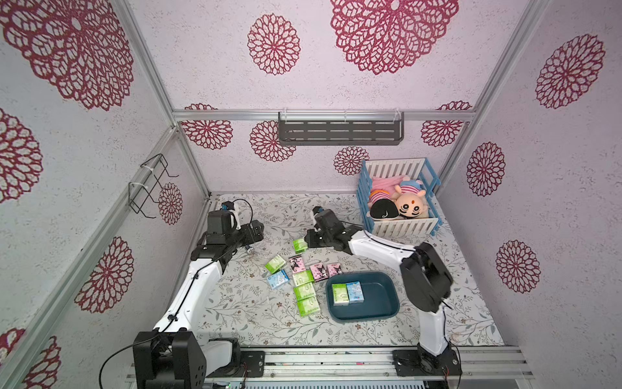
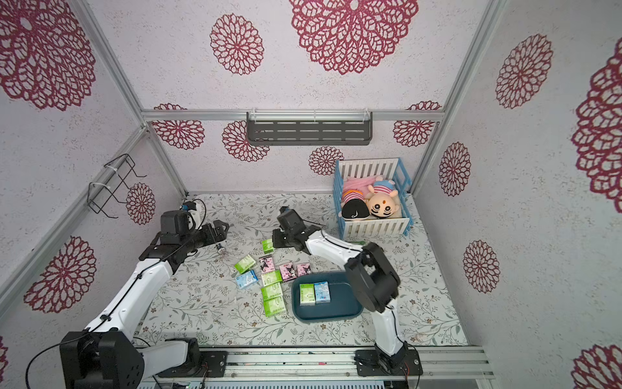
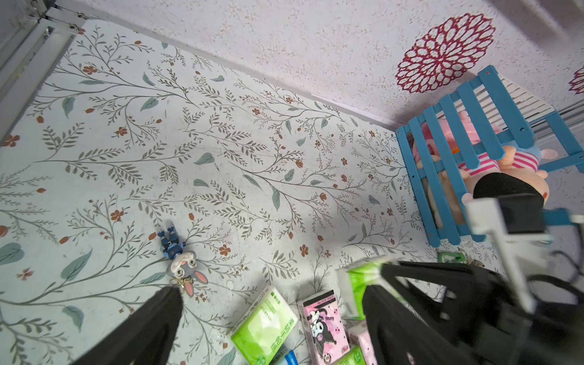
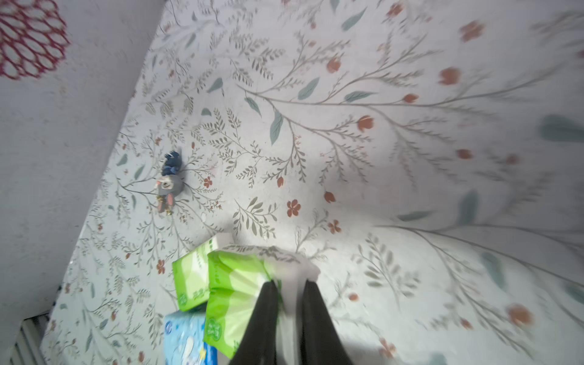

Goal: Put the pocket tissues into the storage box
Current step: Pick up the pocket tissues from the center of the board, then place the pocket tissues in the storage box.

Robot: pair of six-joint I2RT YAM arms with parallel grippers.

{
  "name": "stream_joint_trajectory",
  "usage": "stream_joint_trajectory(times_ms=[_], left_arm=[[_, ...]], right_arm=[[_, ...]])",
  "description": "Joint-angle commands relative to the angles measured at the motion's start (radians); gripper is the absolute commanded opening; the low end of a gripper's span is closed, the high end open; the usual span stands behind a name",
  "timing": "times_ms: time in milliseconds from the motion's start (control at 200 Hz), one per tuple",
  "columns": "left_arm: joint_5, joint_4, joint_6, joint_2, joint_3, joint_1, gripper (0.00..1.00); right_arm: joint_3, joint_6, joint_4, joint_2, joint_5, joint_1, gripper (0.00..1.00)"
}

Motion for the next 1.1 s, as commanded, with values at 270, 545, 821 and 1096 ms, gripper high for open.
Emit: stream_joint_trajectory(times_ms=[270,545,821,1096], left_arm=[[0.023,0.035,-0.020,0.054,0.054,-0.023,0.97],[0.029,0.058,-0.027,0.112,0.081,-0.059,0.97],[0.007,0.038,-0.007,0.113,0.084,-0.068,0.97],[-0.009,0.044,-0.002,0.094,0.050,-0.068,0.97]], right_arm=[[-0.519,0.060,-0.212,-0.679,0.171,-0.137,0.09],[-0.784,0.239,-0.307,-0.998,0.200,-0.139,0.07],[-0.838,0.323,-0.293,-0.980,0.228,-0.137,0.08],[-0.861,0.442,-0.276,-0.951,0.289,-0.136,0.08]])
